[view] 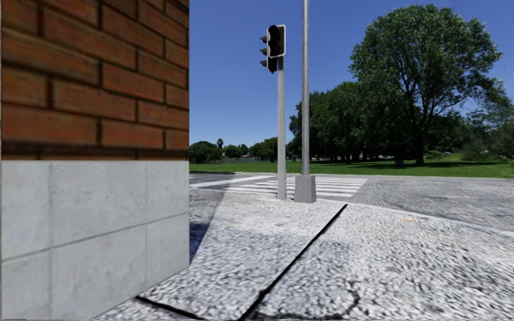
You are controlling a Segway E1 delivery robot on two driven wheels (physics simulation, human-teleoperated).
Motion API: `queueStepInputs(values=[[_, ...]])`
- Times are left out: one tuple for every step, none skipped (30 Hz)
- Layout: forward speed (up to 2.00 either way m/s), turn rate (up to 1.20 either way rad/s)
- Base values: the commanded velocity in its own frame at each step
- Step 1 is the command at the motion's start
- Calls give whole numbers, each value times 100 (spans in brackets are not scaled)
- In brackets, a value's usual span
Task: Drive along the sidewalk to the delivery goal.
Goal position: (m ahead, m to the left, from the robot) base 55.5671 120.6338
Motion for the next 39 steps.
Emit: queueStepInputs(values=[[200, -73], [200, -74], [200, -74], [200, -74], [200, -74], [200, -74], [200, -72], [200, -72], [200, -64], [200, 0], [200, 0], [200, 0], [200, 0], [200, 0], [200, 0], [189, 0], [178, 0], [167, 10], [167, 10], [160, 33], [155, 51], [145, 61], [145, 61], [139, 69], [136, 73], [136, 73], [135, 75], [135, 76], [135, 78], [135, 78], [135, 79], [135, 79], [135, 80], [135, 80], [135, 80], [136, 80], [140, 80], [140, 80], [148, 80]])
